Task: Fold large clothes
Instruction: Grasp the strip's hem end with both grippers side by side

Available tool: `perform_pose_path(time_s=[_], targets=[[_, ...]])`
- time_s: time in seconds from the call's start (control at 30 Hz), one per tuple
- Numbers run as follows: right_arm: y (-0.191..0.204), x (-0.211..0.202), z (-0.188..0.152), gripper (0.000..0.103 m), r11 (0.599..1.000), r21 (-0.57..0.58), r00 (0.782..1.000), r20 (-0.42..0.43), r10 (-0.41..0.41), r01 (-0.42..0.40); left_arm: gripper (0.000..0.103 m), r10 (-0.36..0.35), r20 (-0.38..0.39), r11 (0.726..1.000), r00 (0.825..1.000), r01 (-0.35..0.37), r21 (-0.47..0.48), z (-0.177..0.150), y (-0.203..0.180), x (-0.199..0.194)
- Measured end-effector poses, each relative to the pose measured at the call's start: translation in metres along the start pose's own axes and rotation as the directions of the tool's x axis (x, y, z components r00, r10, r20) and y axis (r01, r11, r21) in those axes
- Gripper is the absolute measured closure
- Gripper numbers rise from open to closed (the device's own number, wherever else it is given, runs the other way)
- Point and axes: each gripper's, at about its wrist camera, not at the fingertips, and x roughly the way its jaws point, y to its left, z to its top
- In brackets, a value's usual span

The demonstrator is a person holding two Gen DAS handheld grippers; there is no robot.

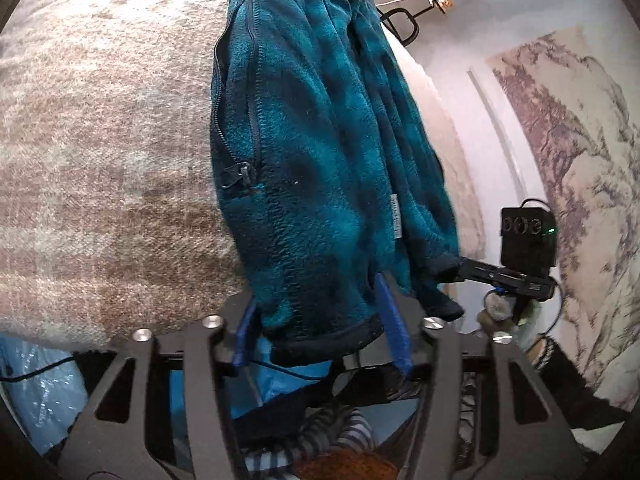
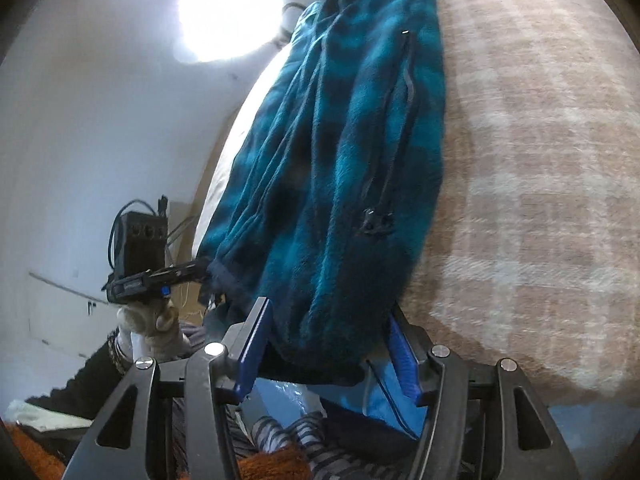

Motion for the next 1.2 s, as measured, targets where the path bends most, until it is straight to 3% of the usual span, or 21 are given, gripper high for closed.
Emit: perform_pose_path(time_s=[0.07,0.17,0.37,0.57,0.7,0.87,1.07,1.2], targets=[[0.005,0.006,0.002,0.061,1.0,-0.018,1.0,-0.011,-0.005,0.005,0.068,0.007,-0.001,1.0,1.0,-0.007,0.003,0.004,-0.007,0.004],[0.007,0.012,0.003,0.072,1.0,-0.02,1.0,-0.027,-0.007,0.007,0.079,-0.001,0.012,1.0,1.0,0.001,0.008,0.006,-0.013,0.004],[0.014,0.0,0.005,0.083,0.999,-0.013,0.998,0.035,0.045,-0.045,0.086,-0.109,0.07,0.994,0.992,0.11,-0.011,0.017,-0.028,-0.013],[0.032,-0.026,0.021,0.087,0.988,-0.001,0.975,0.162,0.155,-0.157,0.088,-0.202,0.122,0.979,0.972,0.201,0.016,0.044,-0.057,-0.032],[0.045,-0.04,0.043,0.088,0.984,-0.019,0.957,0.23,0.177,-0.178,0.088,-0.23,0.158,0.973,0.96,0.224,0.057,0.074,-0.079,-0.044],[0.06,-0.057,0.082,0.088,0.987,-0.06,0.942,0.295,0.16,-0.149,0.088,-0.226,0.19,0.973,0.955,0.213,0.086,0.118,-0.089,-0.051],[0.054,-0.054,0.133,0.088,0.995,-0.033,0.942,0.32,0.1,-0.094,0.088,-0.214,0.211,0.974,0.954,0.225,-0.029,0.164,-0.058,-0.034],[0.045,-0.05,0.168,0.089,0.996,0.0,0.94,0.332,0.08,-0.085,0.088,-0.189,0.228,0.977,0.955,0.206,-0.053,0.197,-0.05,-0.027]])
